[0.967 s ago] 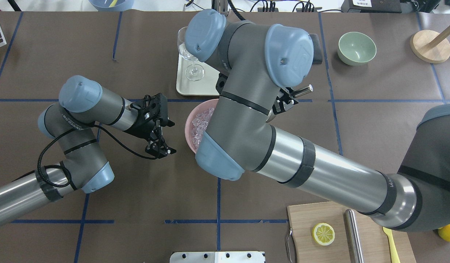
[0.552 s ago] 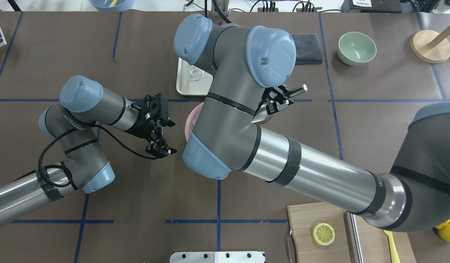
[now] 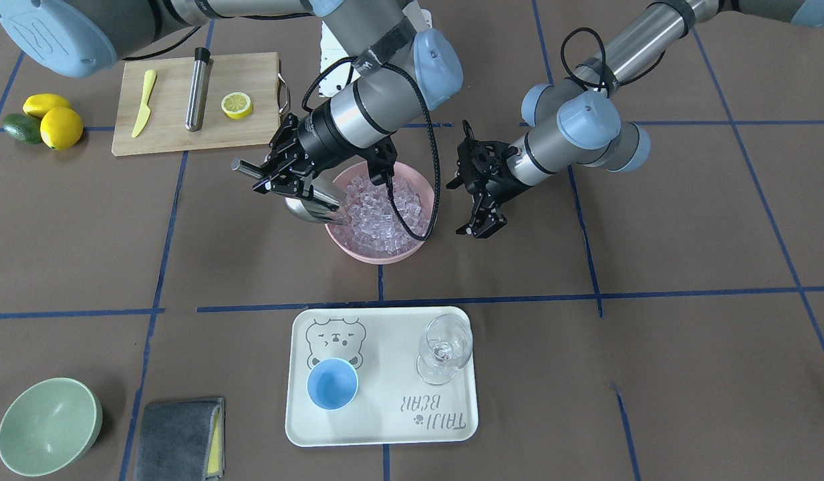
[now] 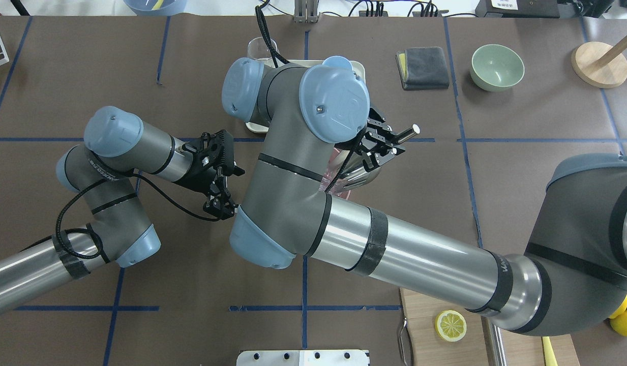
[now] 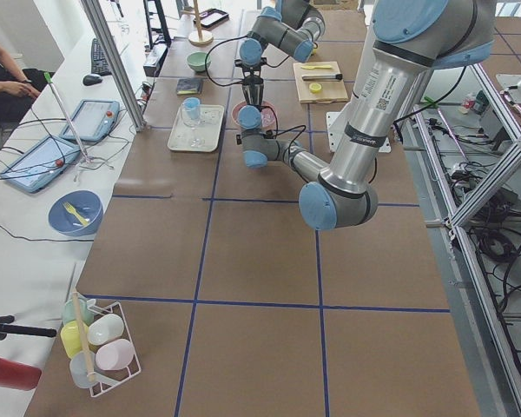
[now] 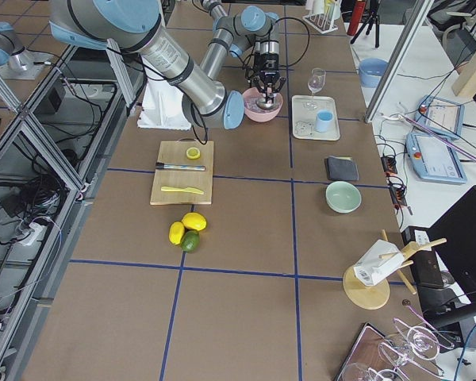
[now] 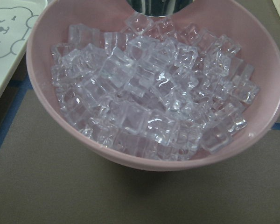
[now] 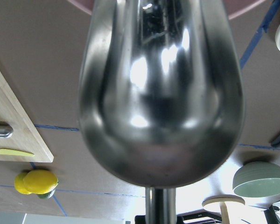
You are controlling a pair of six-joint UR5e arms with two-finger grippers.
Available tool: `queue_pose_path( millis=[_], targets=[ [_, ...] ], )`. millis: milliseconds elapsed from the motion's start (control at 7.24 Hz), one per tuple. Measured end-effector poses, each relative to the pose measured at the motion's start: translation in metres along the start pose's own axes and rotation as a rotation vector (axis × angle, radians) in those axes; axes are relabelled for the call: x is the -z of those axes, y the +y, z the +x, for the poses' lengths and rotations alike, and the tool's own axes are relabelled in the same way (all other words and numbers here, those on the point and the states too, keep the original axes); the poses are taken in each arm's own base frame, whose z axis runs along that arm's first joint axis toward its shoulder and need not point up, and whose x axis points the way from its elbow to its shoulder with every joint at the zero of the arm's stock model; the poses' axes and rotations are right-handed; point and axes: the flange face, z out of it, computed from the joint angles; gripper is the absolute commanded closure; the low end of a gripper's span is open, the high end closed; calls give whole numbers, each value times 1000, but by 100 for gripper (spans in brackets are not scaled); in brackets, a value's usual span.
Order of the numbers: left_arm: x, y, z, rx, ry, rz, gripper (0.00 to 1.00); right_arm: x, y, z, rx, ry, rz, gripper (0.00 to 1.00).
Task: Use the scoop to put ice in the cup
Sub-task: 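Carry the scoop over the pink bowl with the right gripper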
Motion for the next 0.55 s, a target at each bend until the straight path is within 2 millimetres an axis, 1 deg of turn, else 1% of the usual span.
queue_pose_path(
  millis=[552],
  targets=[
    [-2, 3, -2, 5, 0, -7, 0, -1, -26, -16, 14, 18, 18, 100]
  ],
)
